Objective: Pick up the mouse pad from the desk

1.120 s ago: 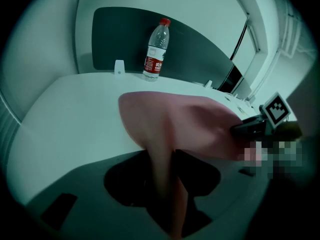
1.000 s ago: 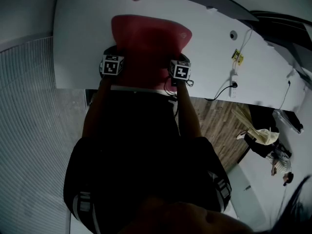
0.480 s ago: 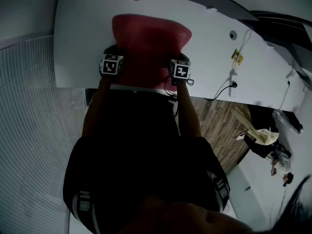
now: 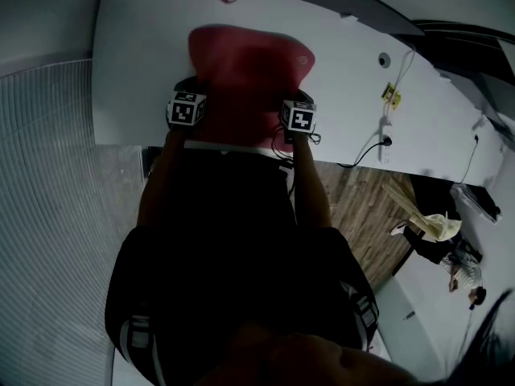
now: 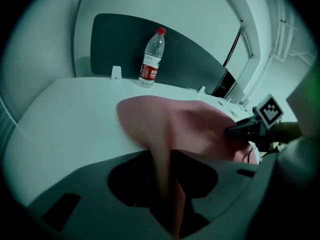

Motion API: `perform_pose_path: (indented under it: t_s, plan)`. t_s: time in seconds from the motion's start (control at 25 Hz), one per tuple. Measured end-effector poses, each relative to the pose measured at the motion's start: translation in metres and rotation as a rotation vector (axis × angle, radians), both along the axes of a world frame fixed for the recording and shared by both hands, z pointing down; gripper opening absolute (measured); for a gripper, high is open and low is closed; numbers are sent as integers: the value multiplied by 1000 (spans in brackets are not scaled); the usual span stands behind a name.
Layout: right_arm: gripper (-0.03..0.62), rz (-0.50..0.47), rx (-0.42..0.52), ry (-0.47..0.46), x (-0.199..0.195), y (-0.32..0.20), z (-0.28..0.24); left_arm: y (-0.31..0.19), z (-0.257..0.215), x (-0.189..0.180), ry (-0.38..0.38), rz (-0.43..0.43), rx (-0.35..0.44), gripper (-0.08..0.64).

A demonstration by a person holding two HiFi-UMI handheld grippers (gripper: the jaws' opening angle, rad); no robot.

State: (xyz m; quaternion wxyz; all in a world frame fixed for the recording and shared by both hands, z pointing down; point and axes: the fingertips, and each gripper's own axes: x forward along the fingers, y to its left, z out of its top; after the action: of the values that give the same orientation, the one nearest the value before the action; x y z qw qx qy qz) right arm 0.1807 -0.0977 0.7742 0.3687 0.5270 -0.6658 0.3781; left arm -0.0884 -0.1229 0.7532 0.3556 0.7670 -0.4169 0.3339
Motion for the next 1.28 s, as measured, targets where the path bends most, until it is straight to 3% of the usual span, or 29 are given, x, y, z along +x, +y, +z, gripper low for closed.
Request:
perform_pose_path:
  t_s: [1.28]
  plan:
    - [102, -35, 50, -19, -8, 9, -22, 22, -33, -3, 60, -13, 66, 101]
